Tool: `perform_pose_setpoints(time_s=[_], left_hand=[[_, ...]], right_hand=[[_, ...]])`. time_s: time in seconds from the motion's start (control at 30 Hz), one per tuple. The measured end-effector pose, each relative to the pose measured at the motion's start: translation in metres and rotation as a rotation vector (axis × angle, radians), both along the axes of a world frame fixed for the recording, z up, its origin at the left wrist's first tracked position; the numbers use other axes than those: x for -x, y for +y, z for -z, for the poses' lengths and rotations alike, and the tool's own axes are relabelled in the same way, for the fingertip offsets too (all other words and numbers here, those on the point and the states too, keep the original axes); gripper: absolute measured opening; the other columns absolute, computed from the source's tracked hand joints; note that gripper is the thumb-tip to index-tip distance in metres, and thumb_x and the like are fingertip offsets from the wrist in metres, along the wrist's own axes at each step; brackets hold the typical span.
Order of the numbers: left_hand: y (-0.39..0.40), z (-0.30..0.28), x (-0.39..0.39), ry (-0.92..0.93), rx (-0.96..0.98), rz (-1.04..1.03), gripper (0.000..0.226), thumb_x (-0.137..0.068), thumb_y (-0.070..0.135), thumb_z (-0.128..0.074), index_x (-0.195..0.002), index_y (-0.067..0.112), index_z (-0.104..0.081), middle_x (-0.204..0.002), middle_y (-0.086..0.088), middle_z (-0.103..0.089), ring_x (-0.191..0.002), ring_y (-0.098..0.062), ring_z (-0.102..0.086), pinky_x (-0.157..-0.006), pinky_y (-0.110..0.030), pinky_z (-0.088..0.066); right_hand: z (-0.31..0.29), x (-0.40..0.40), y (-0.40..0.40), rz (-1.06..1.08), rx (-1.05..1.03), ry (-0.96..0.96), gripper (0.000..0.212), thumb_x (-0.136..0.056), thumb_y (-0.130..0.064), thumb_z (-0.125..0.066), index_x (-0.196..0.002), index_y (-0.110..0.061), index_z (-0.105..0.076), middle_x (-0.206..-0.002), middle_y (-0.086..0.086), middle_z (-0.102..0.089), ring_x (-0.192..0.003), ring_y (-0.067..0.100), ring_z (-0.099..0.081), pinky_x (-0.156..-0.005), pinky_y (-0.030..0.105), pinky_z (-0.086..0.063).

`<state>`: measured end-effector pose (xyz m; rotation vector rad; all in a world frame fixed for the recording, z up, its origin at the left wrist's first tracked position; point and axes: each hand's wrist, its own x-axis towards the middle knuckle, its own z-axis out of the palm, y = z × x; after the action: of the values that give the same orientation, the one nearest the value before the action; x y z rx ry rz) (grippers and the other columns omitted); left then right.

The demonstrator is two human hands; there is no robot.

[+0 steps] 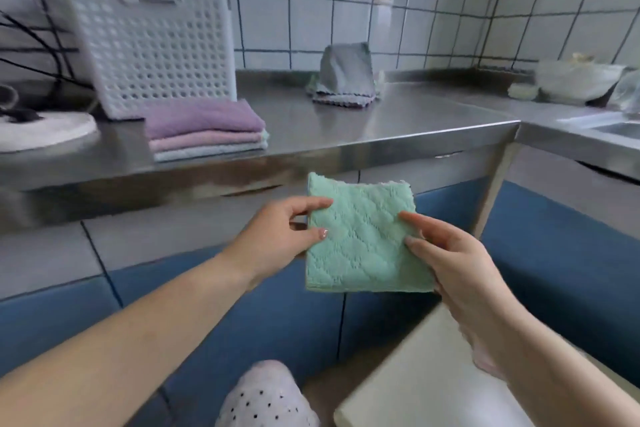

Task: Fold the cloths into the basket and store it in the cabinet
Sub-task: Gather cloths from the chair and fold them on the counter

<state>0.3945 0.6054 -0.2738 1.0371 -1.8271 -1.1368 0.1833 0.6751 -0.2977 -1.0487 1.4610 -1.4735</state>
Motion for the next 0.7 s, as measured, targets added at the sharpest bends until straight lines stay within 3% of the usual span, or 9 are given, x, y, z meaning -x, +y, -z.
perform_pose_setpoints(time_s=[0.13,0.2,0.3,0.47,0.5,0.57,0.7], left_hand=[[-0.023,-0.067,-0.059,-0.048,0.190,-0.112,0.041,-0.083,0.016,-0.070,-0.115,0.039,-0.060,-0.115,0.015,-0.061,-0.103,0.006,-0.055,-0.095,-0.020,-0.046],[-0.035,-0.094,-0.087,-0.037,0.211,-0.166,0.038,-0.082,0.017,-0.070,-0.108,0.043,-0.061,-0.114,0.019,-0.058,-0.106,0.007,-0.051,-0.100,-0.024,-0.042],[-0.053,-0.126,-0.128,0.031,0.187,-0.231,0.035,-0.083,0.011,-0.067,-0.109,0.034,-0.063,-0.118,0.013,-0.057,-0.105,0.002,-0.054,-0.093,-0.019,-0.043],[-0.089,-0.153,-0.164,0.027,0.121,-0.336,0.035,-0.086,0.005,-0.062,-0.118,0.019,-0.062,-0.105,0.001,-0.059,-0.082,-0.006,-0.058,-0.076,-0.020,-0.046],[-0.097,-0.153,-0.167,0.021,0.098,-0.346,0.035,-0.087,0.004,-0.062,-0.120,0.017,-0.061,-0.111,-0.002,-0.059,-0.091,-0.010,-0.060,-0.086,-0.024,-0.047],[-0.112,-0.150,-0.171,0.013,0.035,-0.374,0.034,-0.086,0.004,-0.063,-0.119,0.015,-0.062,-0.129,-0.009,-0.056,-0.122,-0.023,-0.051,-0.110,-0.039,-0.033],[-0.133,-0.140,-0.172,0.000,-0.054,-0.398,0.033,-0.086,0.003,-0.063,-0.118,0.013,-0.061,-0.131,-0.014,-0.056,-0.129,-0.026,-0.045,-0.114,-0.044,-0.027]], right_hand=[[-0.075,-0.043,-0.046,-0.177,0.126,0.122,0.028,-0.087,-0.010,-0.063,-0.106,-0.029,-0.069,-0.102,-0.007,-0.071,-0.082,0.012,-0.069,-0.075,0.026,-0.056],[-0.106,-0.065,-0.067,-0.243,0.164,0.172,0.027,-0.086,-0.013,-0.065,-0.106,-0.030,-0.069,-0.096,-0.006,-0.072,-0.075,0.012,-0.065,-0.069,0.027,-0.052],[-0.142,-0.103,-0.107,-0.324,0.174,0.233,0.026,-0.085,-0.017,-0.067,-0.108,-0.029,-0.068,-0.099,-0.001,-0.072,-0.072,0.010,-0.062,-0.056,0.020,-0.046],[-0.175,-0.147,-0.160,-0.350,0.165,0.267,0.028,-0.087,-0.017,-0.065,-0.114,-0.023,-0.066,-0.096,0.000,-0.068,-0.071,0.009,-0.058,-0.054,0.016,-0.047],[-0.175,-0.152,-0.168,-0.353,0.152,0.258,0.028,-0.087,-0.016,-0.065,-0.114,-0.022,-0.065,-0.093,-0.001,-0.067,-0.070,0.008,-0.059,-0.055,0.016,-0.048],[-0.171,-0.158,-0.182,-0.356,0.120,0.267,0.030,-0.086,-0.015,-0.066,-0.116,-0.020,-0.065,-0.096,0.000,-0.066,-0.075,0.010,-0.059,-0.063,0.019,-0.051],[-0.161,-0.162,-0.207,-0.334,0.055,0.330,0.029,-0.085,-0.017,-0.068,-0.114,-0.019,-0.066,-0.105,0.004,-0.066,-0.085,0.015,-0.060,-0.076,0.025,-0.053]])
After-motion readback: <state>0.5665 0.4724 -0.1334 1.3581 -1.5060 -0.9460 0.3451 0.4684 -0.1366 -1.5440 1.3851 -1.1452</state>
